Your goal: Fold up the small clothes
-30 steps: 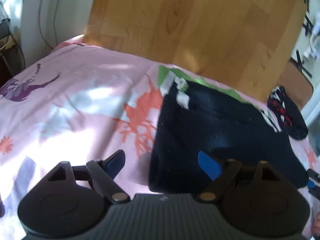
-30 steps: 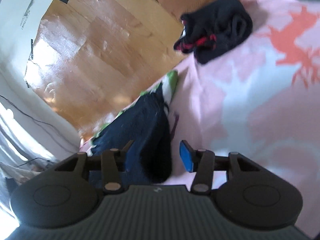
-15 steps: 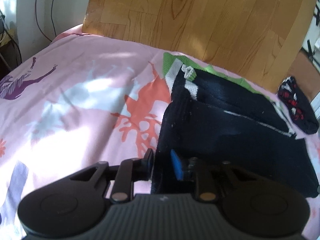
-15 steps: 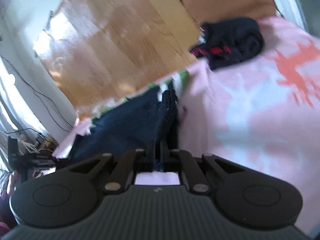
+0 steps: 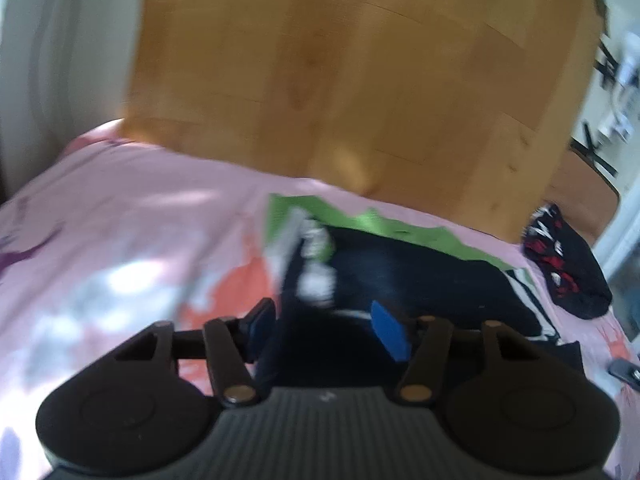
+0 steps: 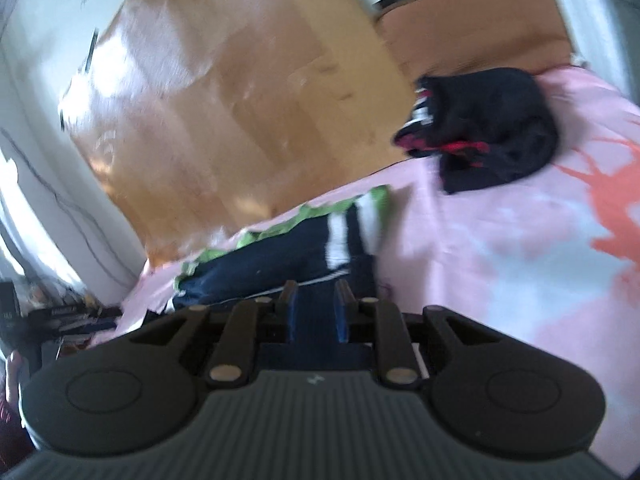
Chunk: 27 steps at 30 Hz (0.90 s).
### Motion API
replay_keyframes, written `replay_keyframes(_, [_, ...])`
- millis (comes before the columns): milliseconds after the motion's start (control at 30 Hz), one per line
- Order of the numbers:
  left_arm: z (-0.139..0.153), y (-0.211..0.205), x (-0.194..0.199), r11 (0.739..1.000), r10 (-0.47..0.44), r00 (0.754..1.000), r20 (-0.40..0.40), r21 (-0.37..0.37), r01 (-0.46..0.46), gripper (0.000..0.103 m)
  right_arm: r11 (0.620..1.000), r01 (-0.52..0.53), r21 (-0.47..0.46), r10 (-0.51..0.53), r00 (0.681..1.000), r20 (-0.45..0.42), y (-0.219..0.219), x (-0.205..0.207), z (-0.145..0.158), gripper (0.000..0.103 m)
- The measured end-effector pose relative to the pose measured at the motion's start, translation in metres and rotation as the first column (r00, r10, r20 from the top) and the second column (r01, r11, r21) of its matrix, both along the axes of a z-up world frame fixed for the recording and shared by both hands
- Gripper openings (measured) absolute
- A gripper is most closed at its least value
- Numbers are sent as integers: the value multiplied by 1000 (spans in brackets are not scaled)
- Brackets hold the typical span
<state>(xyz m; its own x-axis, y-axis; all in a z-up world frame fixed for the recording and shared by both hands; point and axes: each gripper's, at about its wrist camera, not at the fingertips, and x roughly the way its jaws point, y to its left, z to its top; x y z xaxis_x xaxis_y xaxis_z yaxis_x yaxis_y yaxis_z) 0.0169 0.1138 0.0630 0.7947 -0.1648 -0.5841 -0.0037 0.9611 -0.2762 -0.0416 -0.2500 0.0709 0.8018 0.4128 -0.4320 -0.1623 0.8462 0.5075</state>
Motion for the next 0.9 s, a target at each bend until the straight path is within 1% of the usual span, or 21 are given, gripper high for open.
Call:
replay_keyframes(100, [-20, -26, 19, 999, -44, 999, -9, 30, 44, 57, 994, -67, -90, 64, 997, -34, 34, 34, 3, 25])
replay_keyframes(167, [-36, -35, 26, 997, -68, 997, -19, 19, 69, 57, 984, -110, -139, 103, 993, -53, 53, 58, 4, 26])
replay_keyframes(200, [-46, -37, 28, 997, -74, 997, -27, 23, 74, 57, 980, -128, -156, 119, 991, -61, 60, 73, 4, 28])
replay_keyframes(233, [-48, -42, 24, 995, -79, 997, 1, 61, 79, 58, 976, -139, -170, 129, 989, -69, 66, 87, 5, 31])
replay_keyframes(267, [-47, -49, 21, 989, -98, 995, 3, 112, 97, 59, 972, -142, -186, 129, 989, -77, 72, 104, 5, 36])
replay_keyframes(300, [-47, -52, 20, 986, -109, 994, 13, 131, 107, 64, 970, -136, -201, 121, 989, -85, 77, 124, 6, 42])
replay_keyframes(367, [-47, -56, 19, 980, -120, 993, 9, 161, 117, 66, 969, -120, -216, 98, 989, -108, 87, 169, 4, 49])
replay_keyframes(433, [-47, -57, 19, 978, -134, 991, 6, 162, 131, 71, 970, -99, -221, 69, 987, -143, 95, 211, -1, 52])
replay_keyframes(500, [-47, -56, 21, 979, -142, 990, 1, 149, 140, 72, 970, -91, -225, 48, 981, -189, 105, 254, -13, 56])
replay_keyframes(567, [-47, -55, 21, 979, -147, 989, -2, 145, 146, 72, 962, -89, -258, 30, 973, -227, 118, 283, -26, 60])
replay_keyframes(600, [-47, -54, 21, 978, -150, 989, -4, 145, 149, 73, 959, -92, -267, 25, 970, -243, 122, 293, -32, 61])
replay_keyframes(667, [-46, -52, 22, 979, -153, 988, -7, 135, 153, 73, 951, -137, -279, 57, 959, -278, 132, 305, -44, 61])
replay_keyframes(700, [-44, -49, 22, 981, -155, 988, -7, 114, 155, 73, 940, -154, -305, 70, 961, -268, 138, 304, -46, 59])
replay_keyframes(733, [-42, -45, 22, 984, -158, 987, -4, 82, 158, 74, 920, -174, -352, 87, 965, -249, 144, 301, -46, 51])
replay_keyframes(767, [-40, -38, 21, 986, -164, 986, 7, 32, 164, 74, 895, -202, -398, 115, 966, -231, 150, 295, -45, 29])
replay_keyframes(800, [-37, -29, 21, 985, -167, 986, 25, -27, 168, 74, 882, -203, -426, 121, 970, -211, 153, 289, -42, 22])
replay_keyframes(833, [-34, -21, 20, 984, -157, 986, 46, -73, 160, 74, 875, -202, -440, 123, 972, -201, 153, 283, -37, 16])
replay_keyframes(900, [-30, -3, 16, 983, -104, 991, 84, -141, 115, 74, 879, -199, -432, 138, 976, -168, 149, 268, -24, 14])
